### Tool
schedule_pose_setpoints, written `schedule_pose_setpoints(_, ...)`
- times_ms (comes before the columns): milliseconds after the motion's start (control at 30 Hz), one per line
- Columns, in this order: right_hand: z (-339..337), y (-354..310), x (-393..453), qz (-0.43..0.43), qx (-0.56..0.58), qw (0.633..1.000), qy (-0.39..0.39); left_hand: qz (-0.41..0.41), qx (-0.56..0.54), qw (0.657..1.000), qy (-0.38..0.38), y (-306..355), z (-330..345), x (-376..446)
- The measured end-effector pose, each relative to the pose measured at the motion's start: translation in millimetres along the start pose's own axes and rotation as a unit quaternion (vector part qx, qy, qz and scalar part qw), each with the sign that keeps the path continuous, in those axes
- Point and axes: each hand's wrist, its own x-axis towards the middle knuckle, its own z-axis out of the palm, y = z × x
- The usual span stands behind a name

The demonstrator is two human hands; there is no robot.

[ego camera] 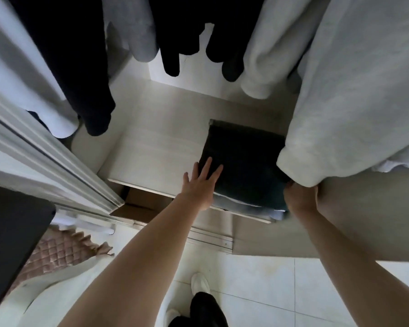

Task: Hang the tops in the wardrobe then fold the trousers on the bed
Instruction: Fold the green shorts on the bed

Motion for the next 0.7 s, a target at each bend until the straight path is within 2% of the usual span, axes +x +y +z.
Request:
schedule_pose_setpoints(100,2.9,3.4,-13.7,-0.088,-0.119,0.989,-0.021,-0.004,0.085,0.994,0.063,1.8,9.5,1.7)
schedule_pose_setpoints(167,10.3,7.1,-26.3,-0.213,-0.226,0.951,0.009,0.009,0.120,0.988,0.099,3.2,8.5,6.0)
schedule_pose_setpoints(200,12.7,7.3,-32.6,-0.246,-0.263,0.933,0.005,0.022,0.132,0.984,0.116,3.6,8.6,9.2)
schedule_pose_setpoints(367,28.7,19.8,-23.6,-0.222,-0.350,0.909,-0.046,0.065,0.101,0.980,0.162,2.5,17.7,24.1)
schedule_pose_setpoints(467,32.1,11.6,-1.8,-0.201,-0.344,0.917,-0.021,0.053,0.045,0.980,0.187,3.8,25.4,23.3)
schedule_pose_setpoints(600,39.0,23.1,2.5,-0.173,-0.304,0.936,-0.025,0.023,0.098,0.990,0.103,7.2,28.4,24.7)
schedule_pose_setpoints(700,39.5,37.4,-13.7,-0.207,-0.346,0.915,-0.036,0.024,0.152,0.986,0.062,5.5,21.0,20.5)
